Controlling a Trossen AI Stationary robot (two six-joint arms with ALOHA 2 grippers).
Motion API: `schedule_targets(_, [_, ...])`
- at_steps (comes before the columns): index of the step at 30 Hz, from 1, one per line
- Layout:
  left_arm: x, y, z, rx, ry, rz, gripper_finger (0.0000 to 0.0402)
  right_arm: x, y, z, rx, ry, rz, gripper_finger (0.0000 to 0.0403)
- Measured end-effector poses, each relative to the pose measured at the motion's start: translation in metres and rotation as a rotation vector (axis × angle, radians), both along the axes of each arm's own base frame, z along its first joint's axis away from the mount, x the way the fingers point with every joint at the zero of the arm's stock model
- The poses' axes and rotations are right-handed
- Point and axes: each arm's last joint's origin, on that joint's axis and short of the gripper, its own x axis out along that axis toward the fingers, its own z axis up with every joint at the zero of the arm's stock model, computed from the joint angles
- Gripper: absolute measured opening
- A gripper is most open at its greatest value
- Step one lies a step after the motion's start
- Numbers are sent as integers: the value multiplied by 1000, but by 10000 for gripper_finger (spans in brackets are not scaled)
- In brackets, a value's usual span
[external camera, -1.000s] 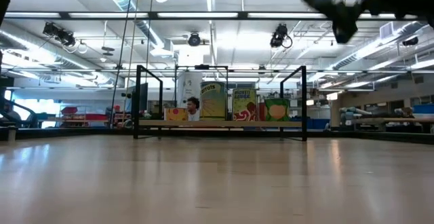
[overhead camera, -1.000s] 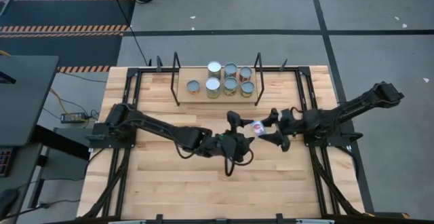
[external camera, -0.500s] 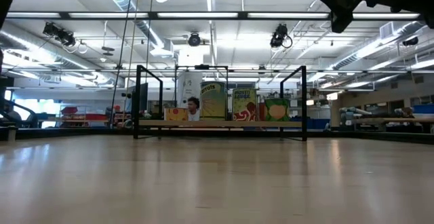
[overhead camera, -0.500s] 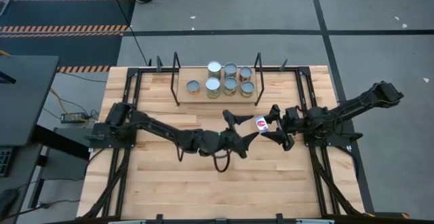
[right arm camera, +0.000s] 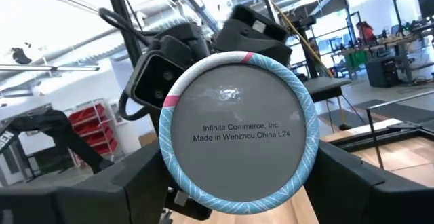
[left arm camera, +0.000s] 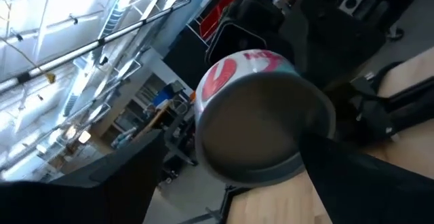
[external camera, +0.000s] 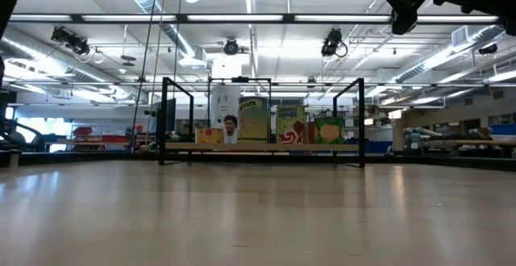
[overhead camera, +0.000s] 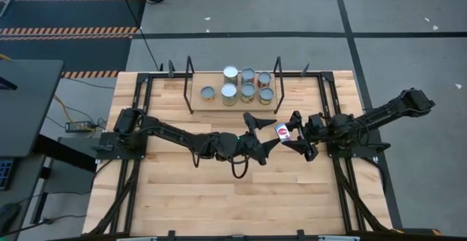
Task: Pick and place cans onto a shelf
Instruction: Put the canned salmon on the shelf
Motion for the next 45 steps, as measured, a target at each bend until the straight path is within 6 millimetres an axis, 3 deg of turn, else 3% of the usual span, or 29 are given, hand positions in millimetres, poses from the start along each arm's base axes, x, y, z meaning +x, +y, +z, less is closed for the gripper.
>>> schedule_targets(5, [-2, -6, -2, 82, 56, 32, 353, 1, -1, -2, -6, 18, 2, 290])
schedule_targets(10, [-6, -17, 1, 41, -12, 66, 339, 1, -2, 0, -2, 18, -18, 290])
schedule_targets(17, [-10, -33, -3, 60, 41, 67, 326, -2, -6, -1, -22, 42, -43, 290])
schedule_targets(24, [-8, -21, 5, -67, 38, 130, 351, -4, -9, 2, -5, 26, -43, 290])
schedule_targets(35, [3, 4, 8, -47, 50, 55, 354, -5, -8, 5, 21, -10, 0, 290])
schedule_targets(45, [3, 5, 10, -44, 31, 43, 354, -4, -7, 3, 10, 7, 11, 290])
